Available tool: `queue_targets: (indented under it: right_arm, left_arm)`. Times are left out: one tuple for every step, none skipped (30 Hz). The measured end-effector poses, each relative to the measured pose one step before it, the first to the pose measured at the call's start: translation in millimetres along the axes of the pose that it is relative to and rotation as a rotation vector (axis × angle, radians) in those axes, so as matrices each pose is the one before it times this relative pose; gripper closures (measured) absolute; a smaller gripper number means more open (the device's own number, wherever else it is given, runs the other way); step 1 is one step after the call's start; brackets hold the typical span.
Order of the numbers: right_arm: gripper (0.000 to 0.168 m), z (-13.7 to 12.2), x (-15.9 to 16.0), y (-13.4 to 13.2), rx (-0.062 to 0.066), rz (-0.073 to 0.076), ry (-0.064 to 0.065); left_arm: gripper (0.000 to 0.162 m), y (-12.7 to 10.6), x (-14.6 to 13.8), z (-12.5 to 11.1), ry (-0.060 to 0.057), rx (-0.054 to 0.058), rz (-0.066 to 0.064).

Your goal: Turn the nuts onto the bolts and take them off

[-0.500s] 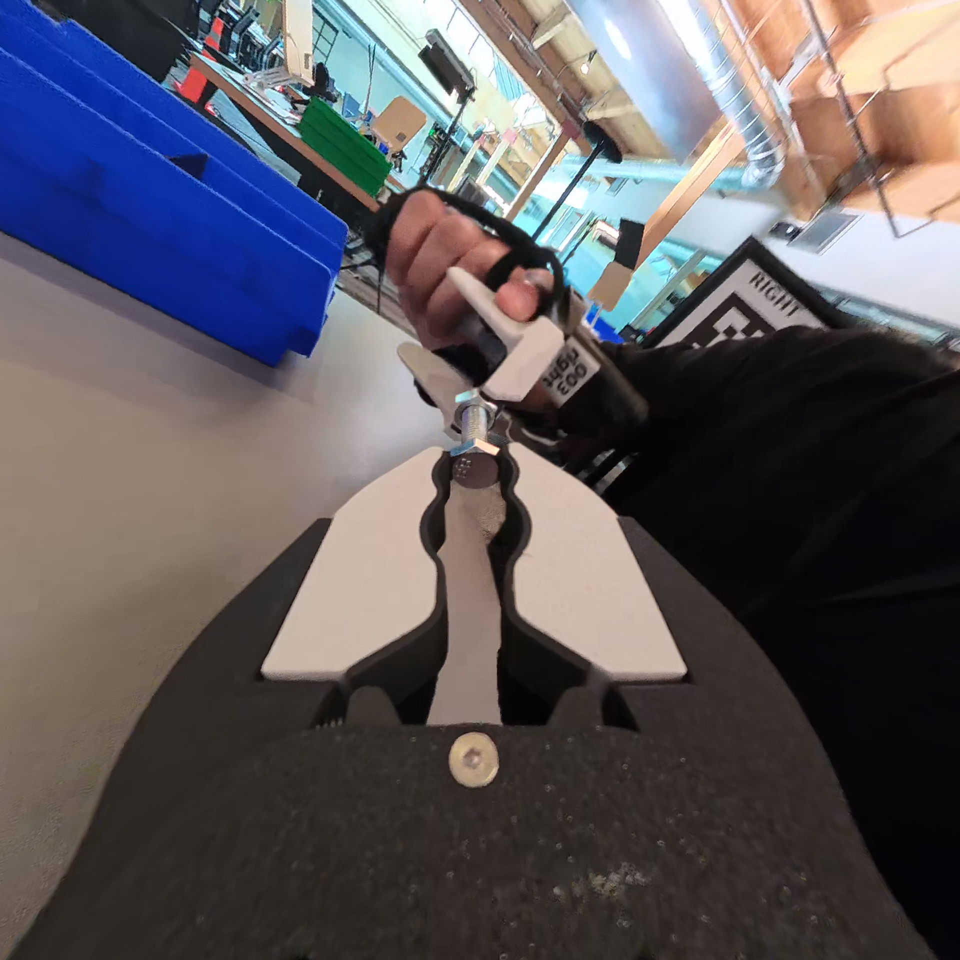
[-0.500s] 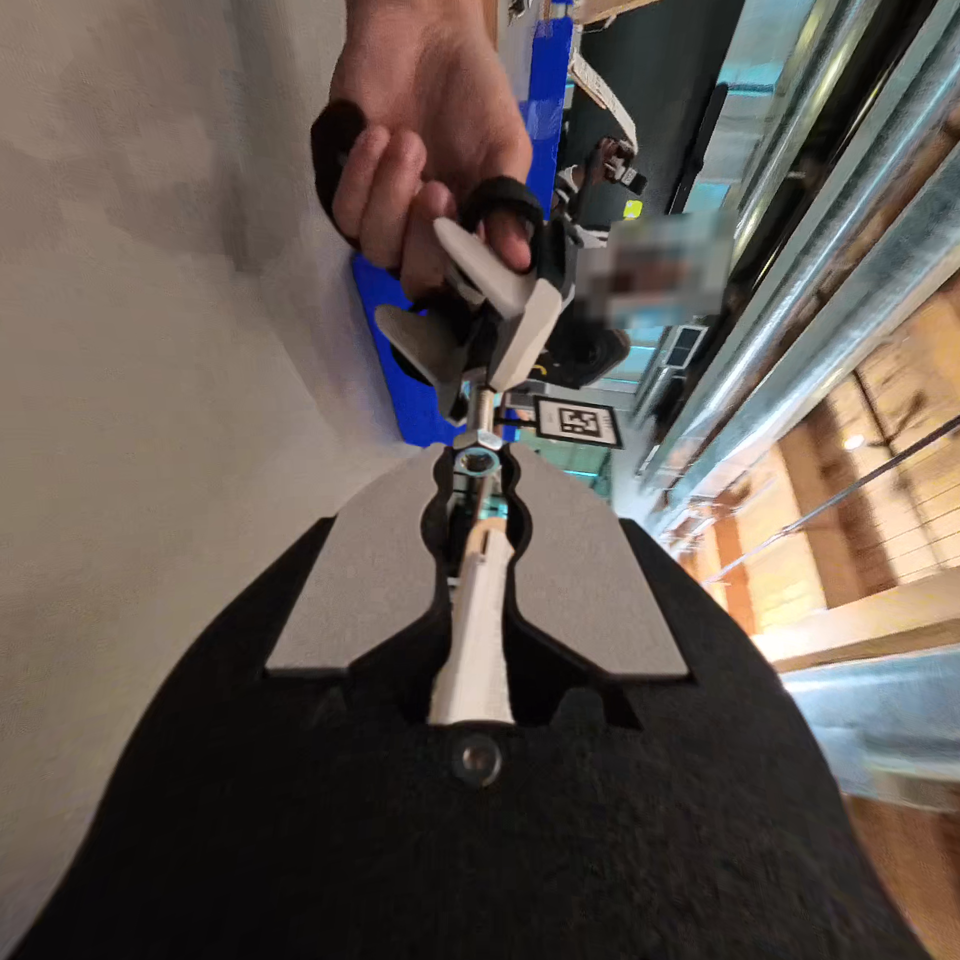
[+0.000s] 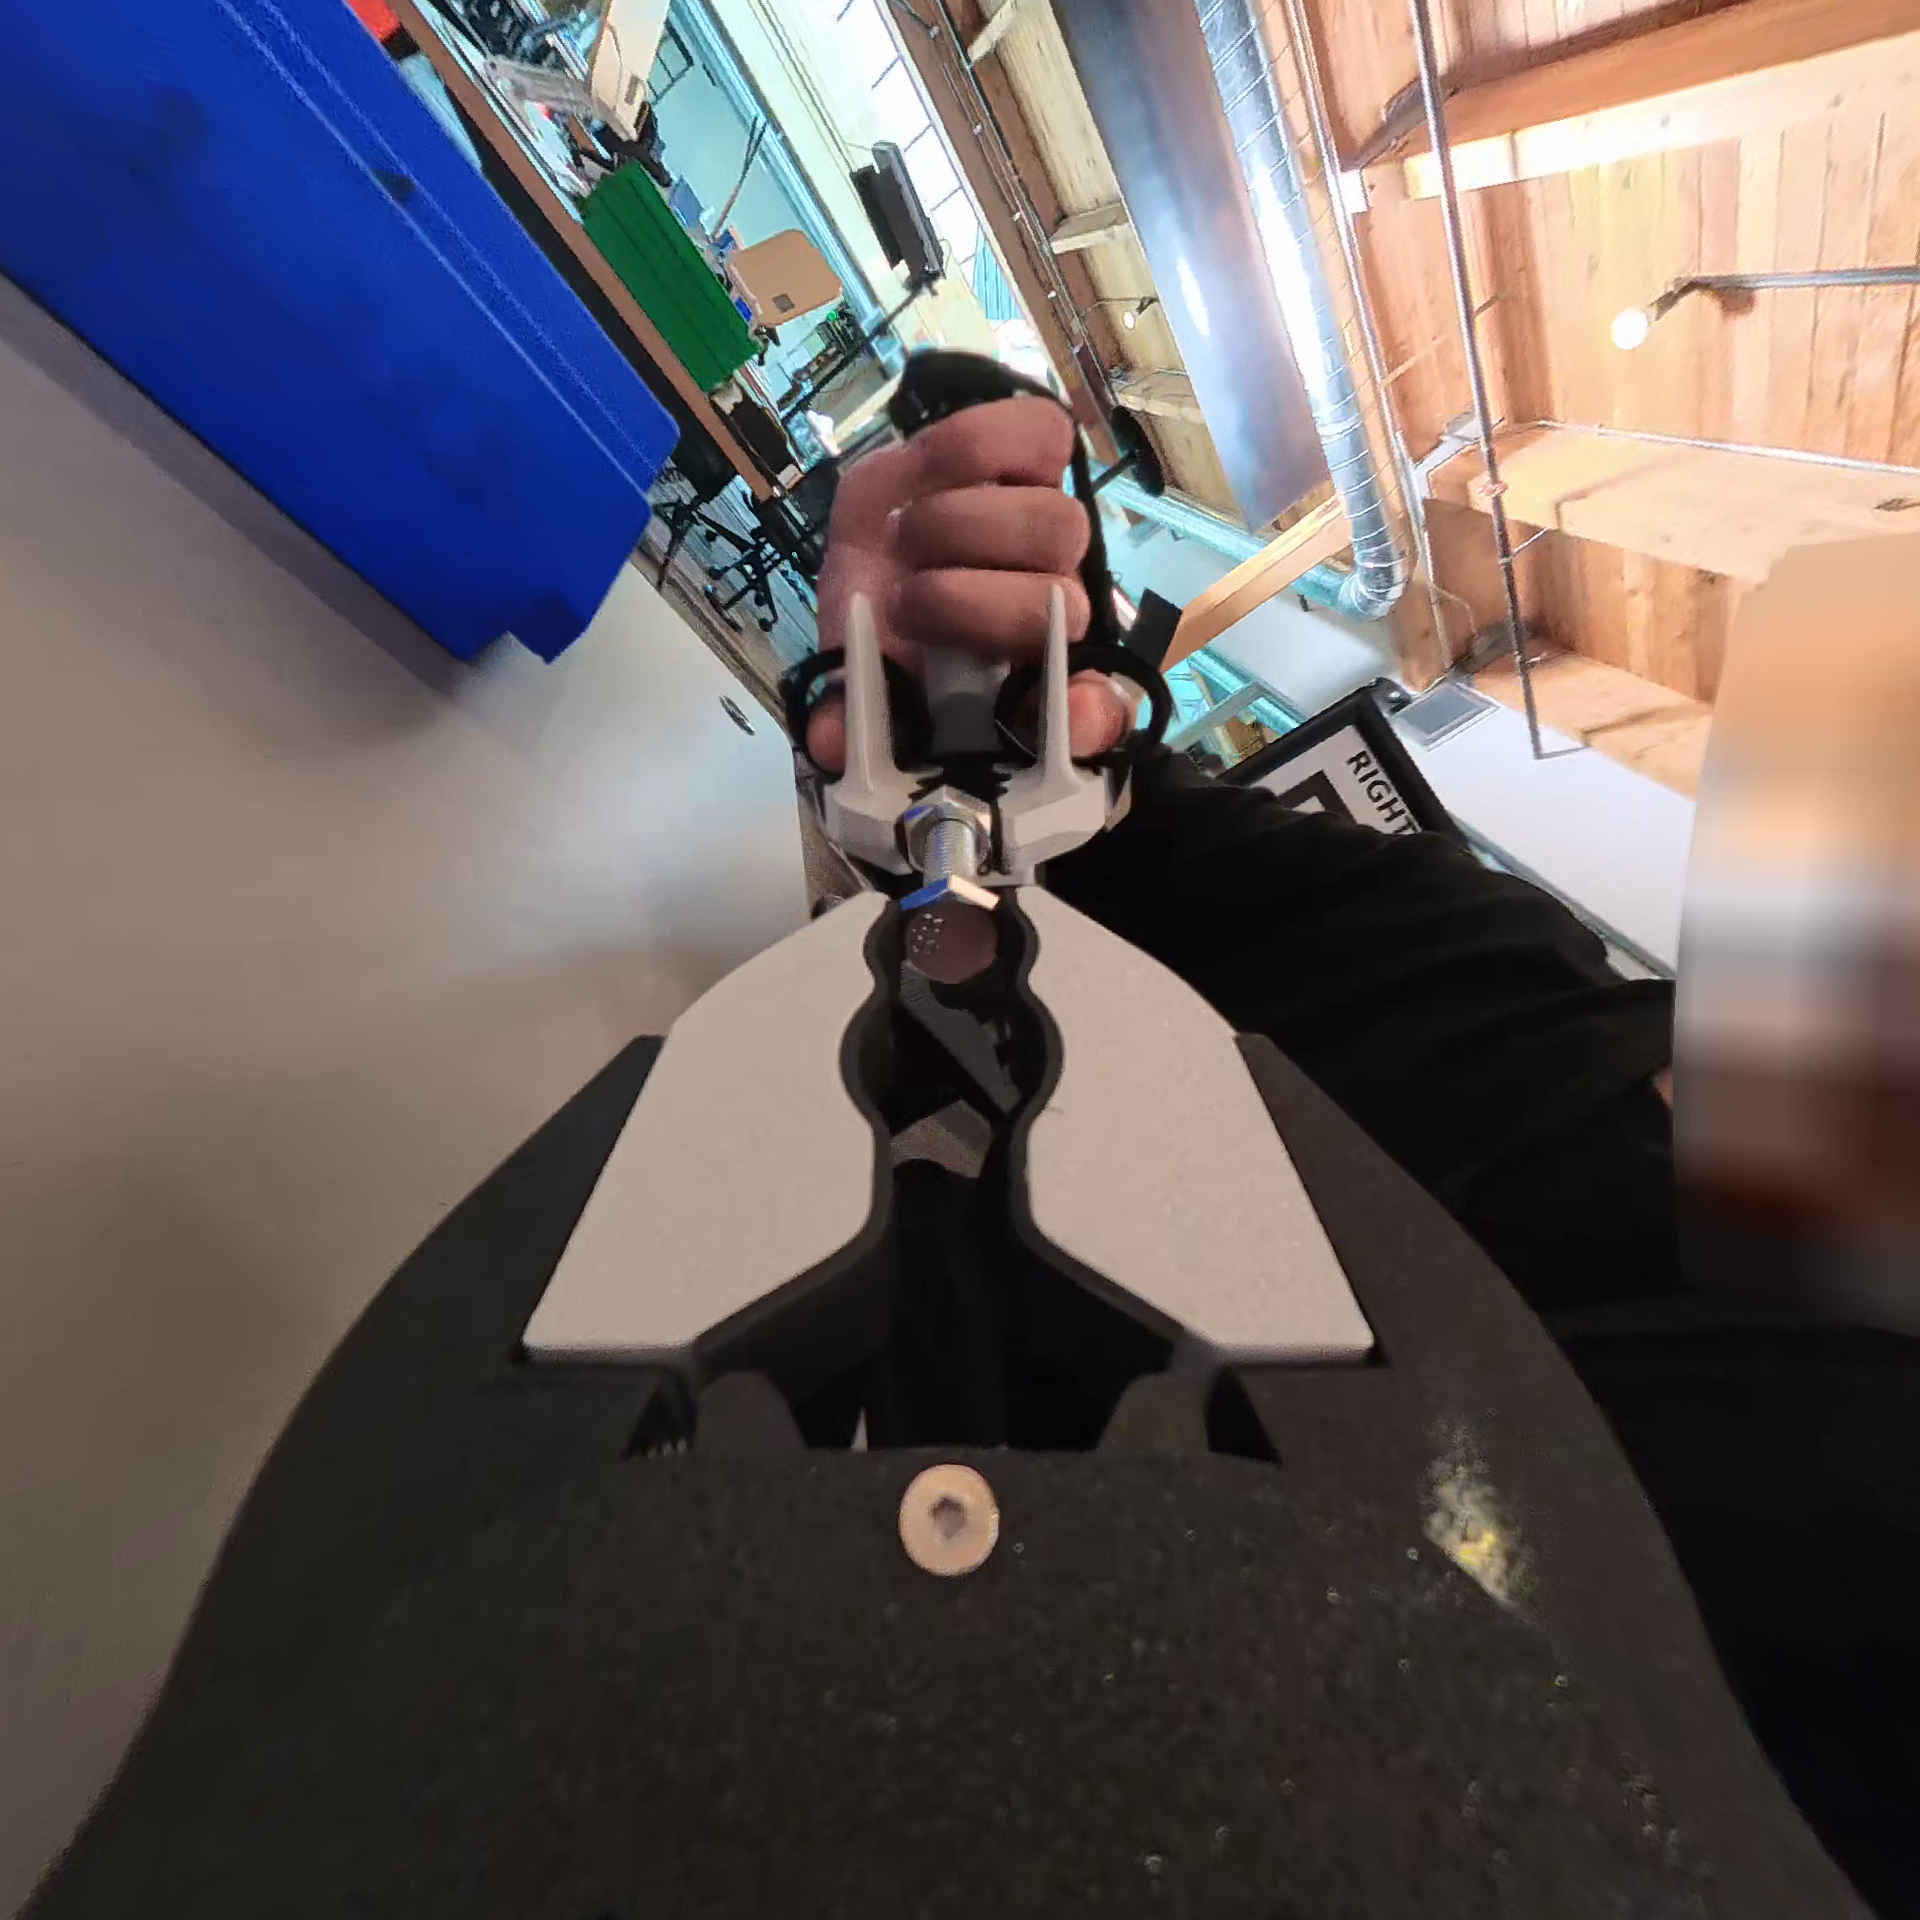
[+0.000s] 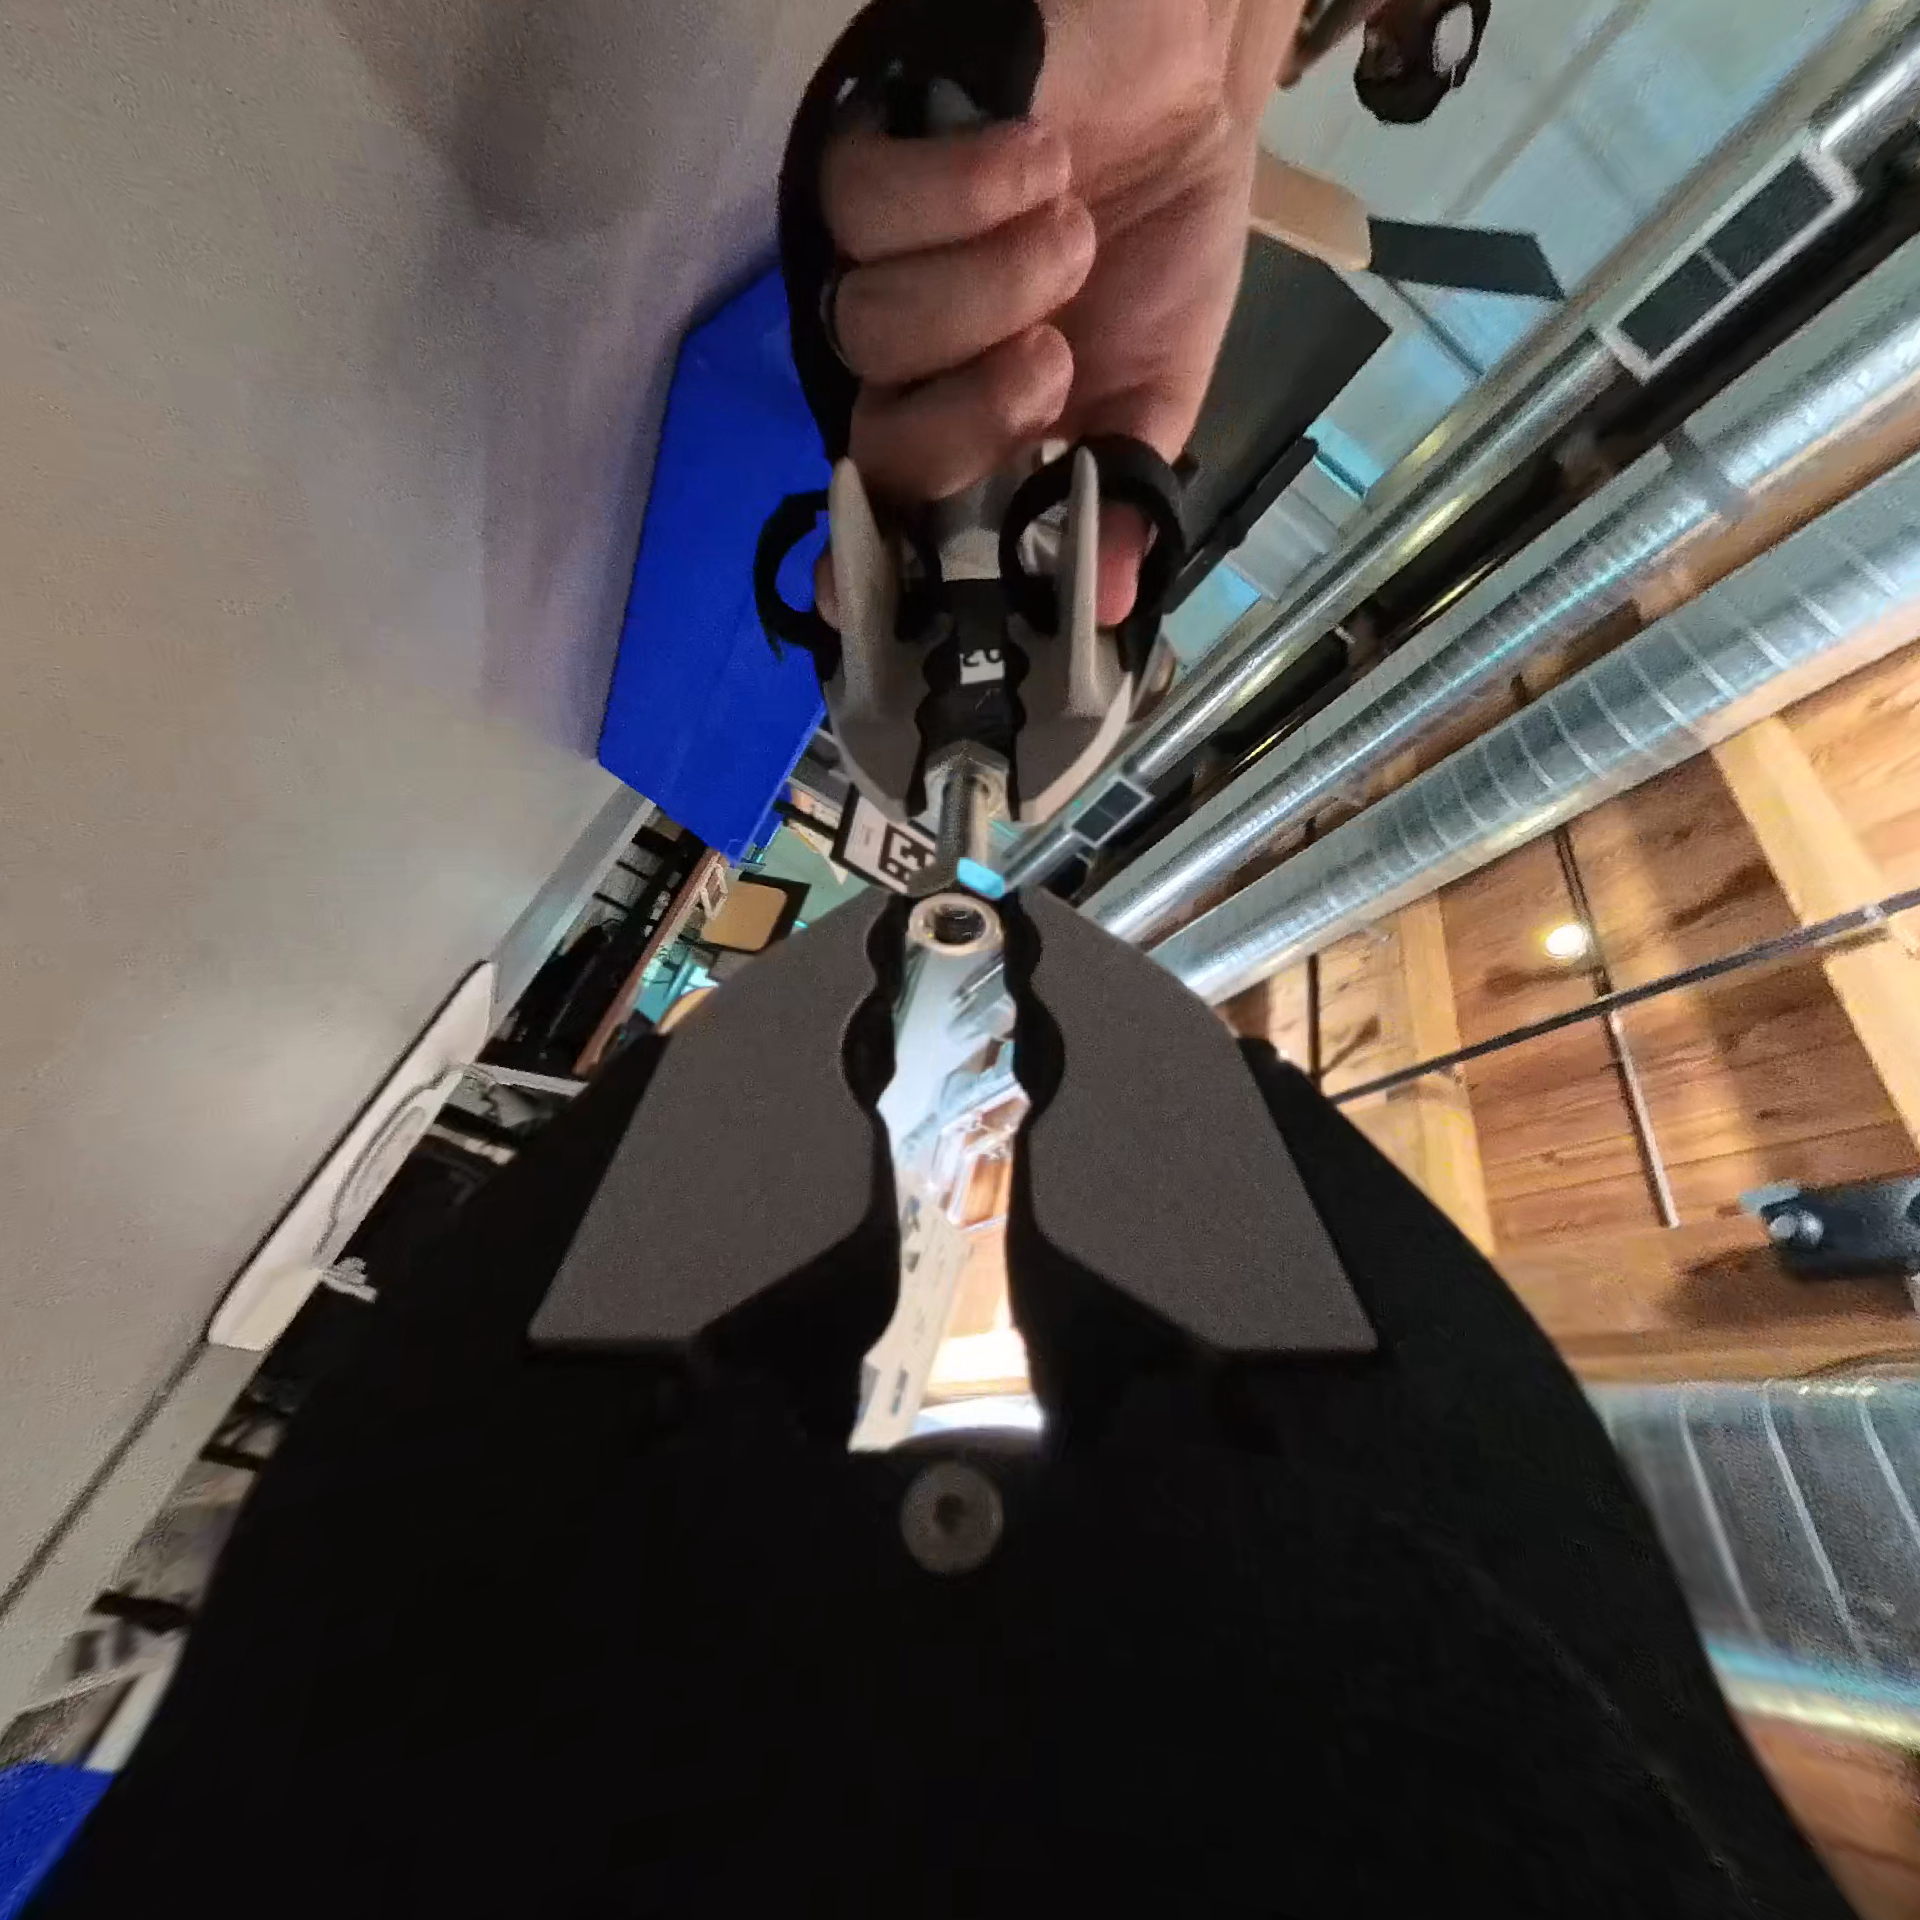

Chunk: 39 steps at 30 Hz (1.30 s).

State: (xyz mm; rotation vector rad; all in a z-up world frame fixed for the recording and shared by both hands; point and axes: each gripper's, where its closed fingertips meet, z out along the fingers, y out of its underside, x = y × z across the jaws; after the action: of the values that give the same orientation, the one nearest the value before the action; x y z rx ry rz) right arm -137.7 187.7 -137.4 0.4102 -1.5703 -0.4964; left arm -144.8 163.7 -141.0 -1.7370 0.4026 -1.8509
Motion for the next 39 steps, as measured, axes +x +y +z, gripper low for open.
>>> queue_targets:
  right_arm:
    - [0.15,0.4,1.11,0.17,-0.0093,0.0425,0.0058]
    - [0.143,-0.06,1.17,-1.73,0.01,0.0388,0.0071]
    - [0.136,0.43,1.38,-0.15,0.0028,0.0535,0.0061]
    - [0.131,1.13,-3.07,2.43,-0.0121,0.0738,-0.0298]
    - [0.123,1.3,-3.65,5.16,-0.0309,0.0896,-0.0353]
    - [0.116,0.68,-0.18,5.79,-0.025,0.1138,-0.0115]
    - [0.108,0.92,-3.13,5.97,-0.0213,0.1488,-0.0398]
    - [0.101,2.01,-4.08,6.03,-0.0281,0.1762,-0.047]
    - [0.097,1.63,-3.07,2.6,-0.0097,0.1826,-0.0372]
    - [0.103,1.22,-8.96,-1.01,0.0157,0.1913,-0.08]
    - [0.099,2.96,-4.37,1.03,0.0033,0.1994,-0.0492]
    - [0.101,2.75,-1.43,0.16,0.0139,0.196,-0.0329]
    - [0.103,2.75,-6.81,-1.93,0.0305,0.208,-0.0819]
    - [0.098,3.64,-2.69,-1.35,0.0282,0.2131,-0.0634]
    - [0.096,3.22,-2.92,-1.62,0.0311,0.2058,-0.0744]
    - [0.099,3.4,-5.23,-0.14,0.02,0.1966,-0.0976]
    - [0.094,3.43,-3.04,-0.2,0.012,0.1801,-0.0879]
    - [0.093,1.83,-5.15,-2.0,0.0219,0.1409,-0.0959]
    - [0.099,0.59,-2.54,-3.0,0.0378,0.115,-0.0693]
    - [0.1,-0.08,-0.64,-3.6,0.0432,0.0769,-0.0443]
    - [0.103,-0.96,-1.17,-4.22,0.0494,0.0593,-0.0378]
    - [0.109,-1.02,0.51,-2.57,0.0368,0.069,-0.0287]
    - [0.111,-0.78,-1.41,-0.68,0.0231,0.0681,-0.041]
    - [0.115,-0.89,-1.3,-0.81,0.0278,0.0602,-0.041]
    - [0.126,-0.93,2.55,0.59,0.0196,0.0455,-0.013]
    - [0.131,-0.66,3.19,1.41,0.0087,0.044,-0.0049]
    - [0.134,-1.48,0.1,-1.93,0.023,0.0312,-0.0194]
    - [0.141,-2.24,0.47,-2.72,0.0243,0.0026,-0.007]
    - [0.143,-1.64,1.34,-0.41,0.0059,-0.0017,0.0041]
    - [0.15,-0.9,1.88,2.1,-0.0125,0.0064,0.0091]
    - [0.15,-0.79,2.28,2.31,-0.013,0.0017,0.0139]
    - [0.151,-0.81,-0.4,1.56,-0.0078,-0.0018,-0.0013]
    - [0.151,-0.58,0.19,1.47,-0.0073,-0.0024,0.005]
    - [0.151,-0.65,0.17,0.44,-0.0013,-0.0024,0.0051]
    - [0.151,-0.52,-0.43,0.08,-0.0009,0.0022,-0.0022]
    - [0.151,-0.33,0.19,-0.41,0.0033,0.001,0.0015]
    - [0.151,-0.29,-0.17,-0.9,0.0086,0.0013,0.0]
    - [0.149,-0.26,-1.02,0.11,0.0007,0.0053,-0.008]
    - [0.142,-0.06,-1.45,0.86,-0.0058,0.0074,-0.0118]
  left_arm:
    - [0.145,-0.82,1.54,-0.4,-0.0004,-0.0012,0.0118]
    - [0.145,-0.33,2.21,-0.29,0.0061,-0.0053,0.0113]
    - [0.145,-1.55,1.38,-0.64,-0.0027,0.0063,0.0198]
    - [0.145,-1.42,1.05,-0.98,-0.0075,0.0044,0.0244]
    - [0.145,-1.08,1.07,-1.46,-0.0067,0.0006,0.0212]
    - [0.145,-2.11,0.94,-1.97,-0.0088,0.0062,0.0215]
    - [0.145,-2.9,0.24,-2.44,-0.0165,0.0105,0.0282]
    - [0.145,-3.29,0.1,-2.71,-0.0195,0.0108,0.0351]
    - [0.145,-2.64,-0.46,-2.64,-0.0261,0.0053,0.0446]
    - [0.145,-2.97,-1.1,-2.51,-0.0341,0.0069,0.0524]
    - [0.145,-3.14,-0.88,-2.07,-0.0326,0.009,0.0571]
    - [0.145,-2.89,-0.2,-1.9,-0.0288,0.0078,0.0614]
    - [0.145,-3.02,-1.08,-1.85,-0.0306,0.0123,0.0542]
    - [0.145,-2.54,-0.85,-1.61,-0.0213,0.0125,0.0373]
    - [0.145,-1.32,0.68,-1.35,-0.0036,0.0056,0.0246]
    - [0.145,-0.89,-0.83,-1.19,-0.013,0.006,0.0255]
    - [0.145,0.02,-1.41,-0.8,-0.0182,0.0053,0.0346]
    - [0.145,2.09,-0.39,-0.2,-0.0087,-0.0079,0.0324]
    - [0.145,3.32,-0.5,0.34,-0.0096,-0.0173,0.0275]
    - [0.145,3.84,-0.69,0.86,-0.0115,-0.0209,0.0254]
    - [0.145,3.34,-0.71,1.27,-0.0124,-0.0189,0.0241]
    - [0.145,3.21,-1.04,1.4,-0.015,-0.0164,0.0249]
    - [0.145,3.34,-1.45,1.5,-0.0174,-0.0199,0.0226]
    - [0.145,3.12,-1.91,1.48,-0.02,-0.0183,0.0192]
    - [0.145,3.16,-0.63,1.63,-0.0095,-0.0169,0.014]
    - [0.145,3.33,1.25,2.06,0.0045,-0.0198,0.0092]
    - [0.145,3.07,0.7,2.17,0.0005,-0.0171,0.0067]
    - [0.145,2.62,0.07,2.23,-0.0029,-0.0152,0.0058]
    - [0.145,2.42,-0.09,2.21,-0.0029,-0.0144,0.0046]
    - [0.145,2.11,-0.36,1.8,-0.0059,-0.0138,0.0054]
    - [0.145,0.32,0.13,0.96,-0.0022,-0.0027,0.0029]
    - [0.145,0.27,1.22,0.8,0.0079,-0.0022,-0.0038]
    - [0.145,0.23,0.6,0.41,0.0027,-0.0041,0.0011]
    - [0.145,0.27,0.05,0.67,-0.0049,-0.004,0.0034]
    - [0.145,-0.28,0.26,0.74,-0.0031,0.0007,0.0047]
    - [0.145,-0.56,-0.33,0.46,-0.0086,0.0007,0.0087]
    - [0.145,-1.06,-0.44,0.39,-0.0118,0.0046,0.01]
    - [0.145,-0.77,0.41,0.35,-0.0035,0.0035,0.0096]
    - [0.145,0.06,0.89,0.31,0.003,-0.0039,0.0025]
